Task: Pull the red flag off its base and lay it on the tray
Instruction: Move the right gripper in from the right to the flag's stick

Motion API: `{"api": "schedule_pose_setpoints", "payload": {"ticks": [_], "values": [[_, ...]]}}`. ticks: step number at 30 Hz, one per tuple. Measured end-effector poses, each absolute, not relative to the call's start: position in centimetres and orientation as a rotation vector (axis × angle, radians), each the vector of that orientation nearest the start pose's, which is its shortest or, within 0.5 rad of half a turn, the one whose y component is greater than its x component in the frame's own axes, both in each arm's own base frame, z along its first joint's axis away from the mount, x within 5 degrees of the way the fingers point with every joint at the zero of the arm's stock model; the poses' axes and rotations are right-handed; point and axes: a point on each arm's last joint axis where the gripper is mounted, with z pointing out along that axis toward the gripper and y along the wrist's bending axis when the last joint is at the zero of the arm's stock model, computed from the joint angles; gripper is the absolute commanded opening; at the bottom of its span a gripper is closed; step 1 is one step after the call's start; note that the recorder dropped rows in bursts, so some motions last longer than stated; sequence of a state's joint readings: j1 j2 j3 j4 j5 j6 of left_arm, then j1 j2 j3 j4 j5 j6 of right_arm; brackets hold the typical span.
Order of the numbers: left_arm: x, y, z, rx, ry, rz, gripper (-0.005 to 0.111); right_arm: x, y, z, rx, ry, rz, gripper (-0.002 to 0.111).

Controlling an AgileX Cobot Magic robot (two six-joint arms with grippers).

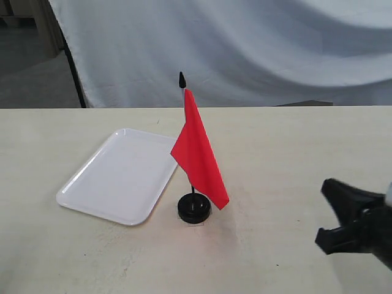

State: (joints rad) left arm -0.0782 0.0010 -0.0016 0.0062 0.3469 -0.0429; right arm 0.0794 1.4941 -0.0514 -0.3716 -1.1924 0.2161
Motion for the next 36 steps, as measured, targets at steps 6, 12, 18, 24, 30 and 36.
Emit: {"api": "schedule_pose_setpoints", "payload": {"ticks": [6, 12, 18, 24, 30, 36], "values": [[5.3, -0.4, 18.2, 0.036, 1.83, -0.079, 0.0, 19.3, 6.2, 12.6, -0.453, 1.832, 0.543, -0.001], [5.3, -0.4, 18.2, 0.036, 1.83, -0.079, 0.0, 19.1, 6.7, 13.0, -0.527, 1.795, 0.589, 0.018], [5.3, -0.4, 18.2, 0.036, 1.83, -0.079, 0.0, 19.5, 6.8, 13.3, -0.491, 1.791, 0.613, 0.104], [5.3, -0.4, 18.2, 0.036, 1.83, -0.079, 0.0, 20.2, 8.6, 14.0, -0.59, 1.726, 0.685, 0.103], [5.3, -0.4, 18.2, 0.036, 1.83, -0.079, 0.0, 22.3, 12.2, 15.6, -0.708, 1.645, 0.691, 0.103], [5.3, -0.4, 18.2, 0.036, 1.83, -0.079, 0.0, 24.8, 14.9, 17.1, -0.764, 1.647, 0.61, 0.103]]}}
